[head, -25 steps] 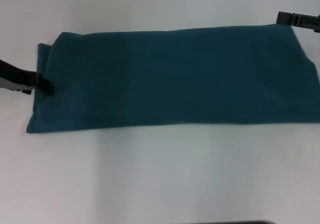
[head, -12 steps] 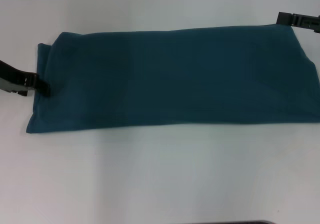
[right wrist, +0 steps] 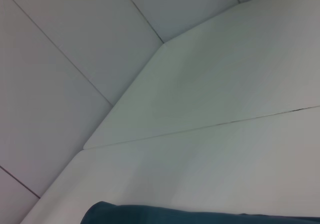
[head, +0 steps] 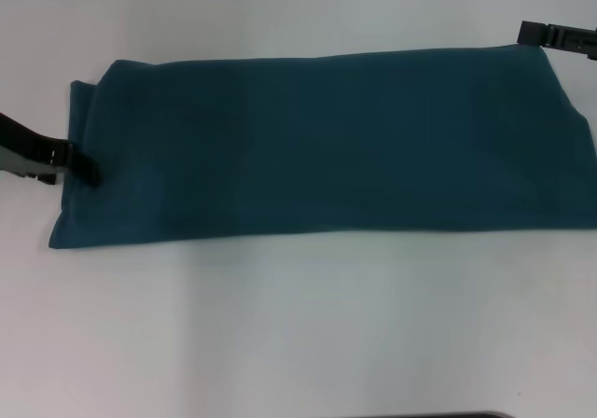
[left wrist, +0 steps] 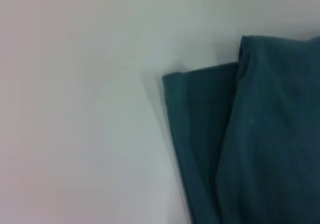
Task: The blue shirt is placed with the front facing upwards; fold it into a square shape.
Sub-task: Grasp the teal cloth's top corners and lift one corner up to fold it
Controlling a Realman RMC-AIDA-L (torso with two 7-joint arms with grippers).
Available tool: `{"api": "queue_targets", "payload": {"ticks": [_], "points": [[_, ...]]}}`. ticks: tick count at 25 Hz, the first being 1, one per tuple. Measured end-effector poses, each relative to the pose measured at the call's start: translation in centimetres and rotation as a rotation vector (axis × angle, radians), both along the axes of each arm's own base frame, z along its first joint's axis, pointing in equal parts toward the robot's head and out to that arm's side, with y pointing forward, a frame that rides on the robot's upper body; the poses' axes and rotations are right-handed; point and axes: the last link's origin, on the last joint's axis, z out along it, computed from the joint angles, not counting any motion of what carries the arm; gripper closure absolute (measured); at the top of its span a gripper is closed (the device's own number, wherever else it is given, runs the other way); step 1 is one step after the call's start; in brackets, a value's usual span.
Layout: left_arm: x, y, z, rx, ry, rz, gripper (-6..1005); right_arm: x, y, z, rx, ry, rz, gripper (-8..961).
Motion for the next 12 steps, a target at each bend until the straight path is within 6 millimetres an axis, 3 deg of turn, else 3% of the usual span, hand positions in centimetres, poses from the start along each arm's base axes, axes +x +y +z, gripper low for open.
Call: {"api": "queue_targets", "payload": {"ticks": [12], "points": [[0.49, 0.23, -0.48, -0.026, -0.002, -0.006, 418, 0.01, 0.01, 0.05, 0.003, 0.001, -0.001, 221]]}}
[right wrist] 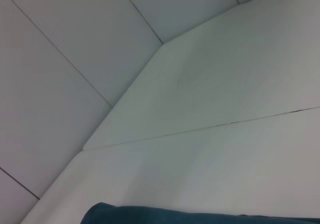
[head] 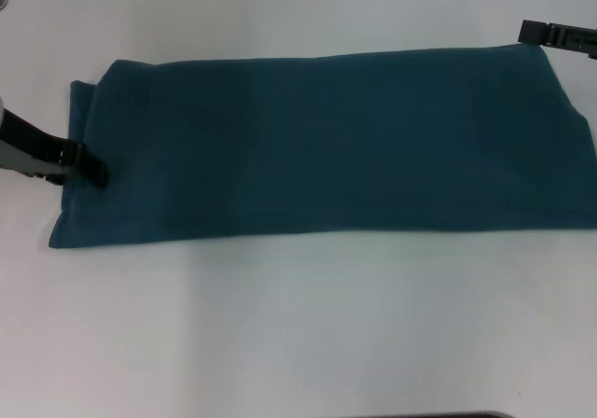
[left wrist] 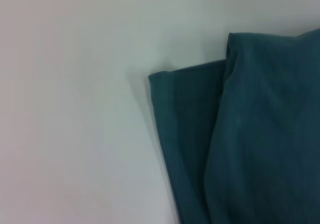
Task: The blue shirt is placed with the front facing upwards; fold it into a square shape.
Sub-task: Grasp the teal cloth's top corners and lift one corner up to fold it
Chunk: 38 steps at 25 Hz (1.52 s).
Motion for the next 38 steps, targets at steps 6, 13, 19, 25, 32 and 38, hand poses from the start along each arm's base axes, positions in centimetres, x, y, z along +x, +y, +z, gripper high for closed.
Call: {"api": "queue_targets", "payload": {"ticks": [6, 13, 19, 25, 32, 38], "points": [[0.1, 0.0, 0.0, -0.003, -0.002, 0.001, 417, 0.0, 0.0, 0.2, 0.001, -0.003, 0.000, 221], [0.4, 0.0, -0.3, -0.011, -0.008, -0.002, 417, 0.1, 0.0, 0.2, 0.001, -0.006, 0.001, 221], [0.8, 0.0, -0.6, -0.022, -0.014, -0.003, 417, 0.1, 0.1, 0.3, 0.003, -0.007, 0.000, 222], [1.3, 0.0, -0.9, -0.035, -0.020, -0.011, 417, 0.1, 0.1, 0.3, 0.002, -0.010, 0.002, 222], [1.9, 0.2, -1.0, -0.048, -0.011, -0.030, 417, 0.1, 0.1, 0.4, 0.005, -0.009, 0.000, 222], [1.5, 0.5, -0.2, -0.028, 0.008, -0.032, 417, 0.2, 0.0, 0.4, 0.005, -0.009, -0.001, 222]]}}
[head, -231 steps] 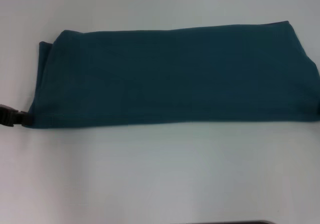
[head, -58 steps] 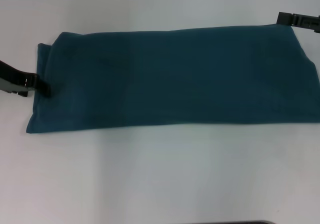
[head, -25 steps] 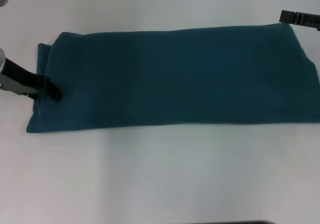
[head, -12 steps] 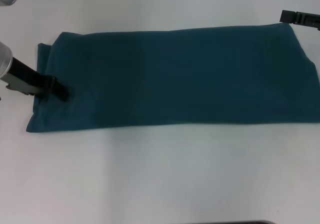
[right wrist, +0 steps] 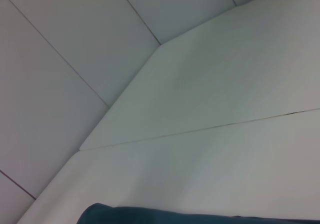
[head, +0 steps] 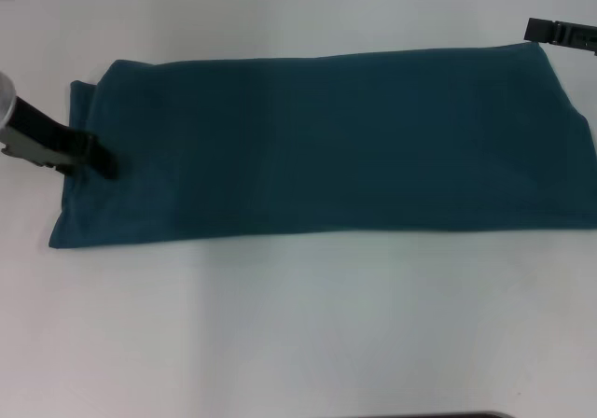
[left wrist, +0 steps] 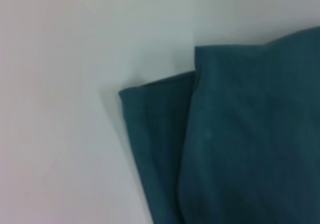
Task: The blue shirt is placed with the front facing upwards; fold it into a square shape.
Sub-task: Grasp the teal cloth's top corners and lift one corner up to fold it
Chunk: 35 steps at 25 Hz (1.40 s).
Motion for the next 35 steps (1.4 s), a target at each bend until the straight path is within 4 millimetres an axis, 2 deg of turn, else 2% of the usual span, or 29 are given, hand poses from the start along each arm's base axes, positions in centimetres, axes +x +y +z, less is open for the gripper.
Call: {"api": "queue_targets", "payload": {"ticks": [7, 35], "points": [[-0.9, 0.0, 0.6, 0.020, 0.046, 0.019, 418, 0.0, 0.0, 0.0, 0.001, 0.001, 0.000, 221], [-0.6, 0.0, -0.8, -0.011, 0.030, 0.019, 418, -0.1, 0.0, 0.1, -0.001, 0.005, 0.003, 221]]}}
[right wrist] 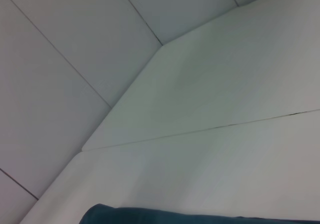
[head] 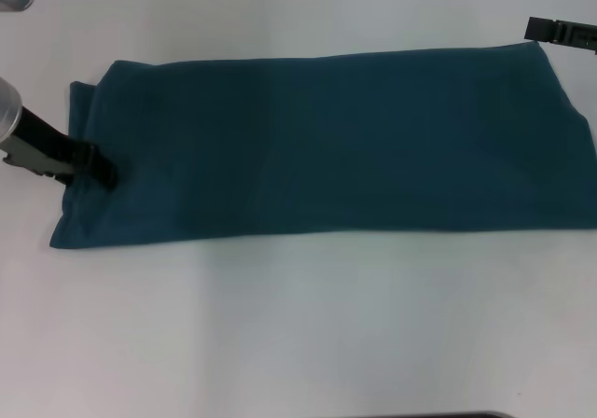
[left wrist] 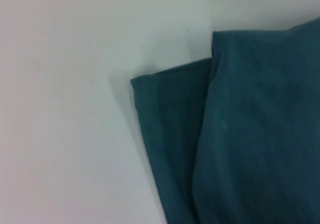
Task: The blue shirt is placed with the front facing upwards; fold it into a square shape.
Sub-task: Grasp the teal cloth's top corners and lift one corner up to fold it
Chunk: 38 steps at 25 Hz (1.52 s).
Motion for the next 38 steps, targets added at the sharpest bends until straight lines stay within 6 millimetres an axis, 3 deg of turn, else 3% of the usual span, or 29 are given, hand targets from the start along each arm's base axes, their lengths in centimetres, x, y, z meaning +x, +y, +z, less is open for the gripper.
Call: {"api": "queue_targets", "payload": {"ticks": [17, 38], "points": [[1.8, 0.2, -0.9, -0.054, -0.013, -0.052, 418, 0.1, -0.1, 0.1, 0.001, 0.001, -0.002, 221], [1.1, 0.6, 0.3, -0.023, 0.012, -0.045, 418, 0.0, 0.0, 0.2, 0.007, 0.008, -0.004, 221]]}}
